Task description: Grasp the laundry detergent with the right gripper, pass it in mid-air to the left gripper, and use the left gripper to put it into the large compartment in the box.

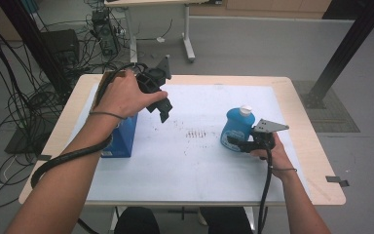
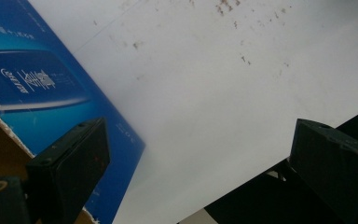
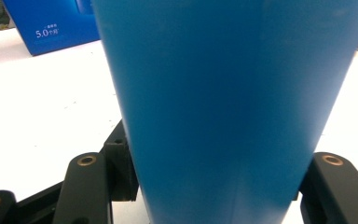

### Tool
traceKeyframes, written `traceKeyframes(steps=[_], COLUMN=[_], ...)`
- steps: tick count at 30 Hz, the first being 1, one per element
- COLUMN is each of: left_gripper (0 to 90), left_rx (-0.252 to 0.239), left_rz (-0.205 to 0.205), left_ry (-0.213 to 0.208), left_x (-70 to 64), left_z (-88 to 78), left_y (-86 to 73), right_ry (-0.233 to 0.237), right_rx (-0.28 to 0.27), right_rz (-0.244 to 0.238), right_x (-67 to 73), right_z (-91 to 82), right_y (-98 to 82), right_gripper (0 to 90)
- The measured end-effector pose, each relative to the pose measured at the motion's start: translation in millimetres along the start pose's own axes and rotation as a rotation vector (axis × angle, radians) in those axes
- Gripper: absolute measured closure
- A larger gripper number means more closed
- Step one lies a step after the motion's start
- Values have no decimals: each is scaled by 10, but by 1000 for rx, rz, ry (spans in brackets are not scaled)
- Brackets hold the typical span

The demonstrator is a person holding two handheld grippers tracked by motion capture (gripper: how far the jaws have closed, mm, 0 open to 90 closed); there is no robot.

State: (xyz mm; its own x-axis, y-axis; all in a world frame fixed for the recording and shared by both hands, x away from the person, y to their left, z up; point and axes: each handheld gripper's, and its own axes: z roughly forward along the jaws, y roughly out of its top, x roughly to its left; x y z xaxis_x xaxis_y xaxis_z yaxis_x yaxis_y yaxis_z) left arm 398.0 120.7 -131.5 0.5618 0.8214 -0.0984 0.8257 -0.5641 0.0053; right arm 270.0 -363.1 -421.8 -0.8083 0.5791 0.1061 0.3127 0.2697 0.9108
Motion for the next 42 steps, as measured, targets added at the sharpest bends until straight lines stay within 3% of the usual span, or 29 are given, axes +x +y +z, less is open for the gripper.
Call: traceKeyframes(steps=[42], left_gripper=[52], left_rx=[3], left_rz=[-7], left_ry=[3], left_x=[5], left_z=[43], left_y=[26], right_ry=[0], right_rx=[-5], right_rz=[1], right_x=[0], right_z=[0], right_y=[-13], right_gripper=[408])
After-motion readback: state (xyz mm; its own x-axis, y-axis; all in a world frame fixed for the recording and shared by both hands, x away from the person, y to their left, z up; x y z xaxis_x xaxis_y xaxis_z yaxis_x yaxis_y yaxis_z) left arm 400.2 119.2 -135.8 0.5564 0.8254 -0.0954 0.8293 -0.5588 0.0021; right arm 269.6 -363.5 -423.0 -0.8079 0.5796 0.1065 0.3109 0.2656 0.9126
